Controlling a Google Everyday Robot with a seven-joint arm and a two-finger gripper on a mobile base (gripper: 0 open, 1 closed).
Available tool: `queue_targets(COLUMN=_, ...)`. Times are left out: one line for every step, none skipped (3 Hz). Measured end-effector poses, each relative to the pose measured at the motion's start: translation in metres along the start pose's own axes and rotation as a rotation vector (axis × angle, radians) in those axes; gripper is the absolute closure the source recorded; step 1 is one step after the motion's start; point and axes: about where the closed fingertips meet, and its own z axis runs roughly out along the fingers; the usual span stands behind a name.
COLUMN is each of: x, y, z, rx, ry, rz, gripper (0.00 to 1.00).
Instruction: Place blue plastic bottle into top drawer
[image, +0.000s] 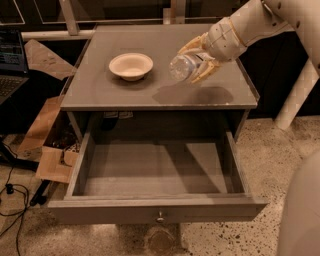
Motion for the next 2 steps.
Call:
queue_targets(x=-0.0067, y=0.0157, z=0.0155, rx=-0.027, ry=-0.010, rz=0.017, gripper=1.00)
queue_targets(x=-0.0063, y=0.0163, z=0.0164, rx=-0.029, ry=-0.012, rz=0.018, gripper=1.00)
